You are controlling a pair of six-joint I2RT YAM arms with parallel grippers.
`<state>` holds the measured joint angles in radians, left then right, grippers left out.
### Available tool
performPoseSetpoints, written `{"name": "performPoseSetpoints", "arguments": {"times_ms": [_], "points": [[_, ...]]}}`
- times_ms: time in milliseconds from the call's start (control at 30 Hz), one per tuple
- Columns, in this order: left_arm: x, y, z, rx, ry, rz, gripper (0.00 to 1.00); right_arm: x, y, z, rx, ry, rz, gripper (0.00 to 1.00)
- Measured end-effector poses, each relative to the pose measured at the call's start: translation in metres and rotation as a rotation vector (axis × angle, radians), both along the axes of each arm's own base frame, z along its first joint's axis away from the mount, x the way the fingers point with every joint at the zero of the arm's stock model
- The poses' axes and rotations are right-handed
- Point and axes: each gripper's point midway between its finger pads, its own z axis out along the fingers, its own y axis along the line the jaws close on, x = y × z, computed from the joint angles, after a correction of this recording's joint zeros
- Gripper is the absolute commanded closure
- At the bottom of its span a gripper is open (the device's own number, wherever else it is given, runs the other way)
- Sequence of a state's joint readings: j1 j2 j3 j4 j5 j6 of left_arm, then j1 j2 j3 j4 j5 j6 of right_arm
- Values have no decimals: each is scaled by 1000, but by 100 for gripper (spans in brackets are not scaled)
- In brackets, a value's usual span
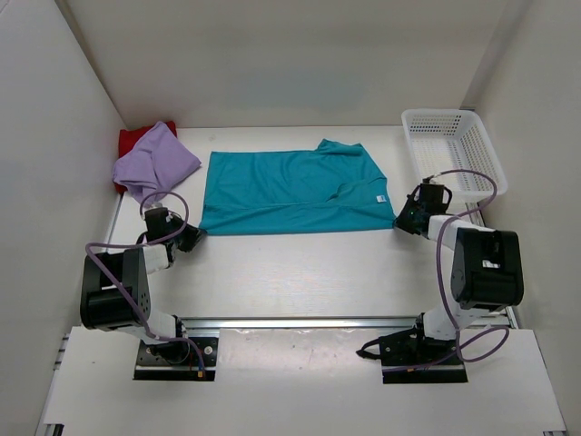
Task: Fold and stack the t-shirts
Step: Fold the flattened tshirt in 1/3 of the way
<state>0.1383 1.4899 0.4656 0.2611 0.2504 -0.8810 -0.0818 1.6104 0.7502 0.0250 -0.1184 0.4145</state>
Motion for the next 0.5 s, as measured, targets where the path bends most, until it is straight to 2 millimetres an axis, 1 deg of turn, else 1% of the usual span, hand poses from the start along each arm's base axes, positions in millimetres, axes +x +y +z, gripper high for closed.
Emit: {"name": "performPoseSetpoints", "arguments": {"times_ms": [133,200,267,333,400,500], "points": [[-7,0,2,7,5,-9,100,-11,2,3,-9,15,-6,100],[-16,3,2,12,7,-7,100,-26,4,3,-8,23,-8,100],[-32,10,2,19,17,4,100,-46,6,1,5,30,-15,100],[-47,15,2,35,29,9,100,-71,9,-3,24,40,-26,100],[-61,15,4,62,36,-5,100,-94,9,-4,44,43,-47,100],[-83,14,8,98,27,-25,100,-118,8,3,66,14,-82,100]]}}
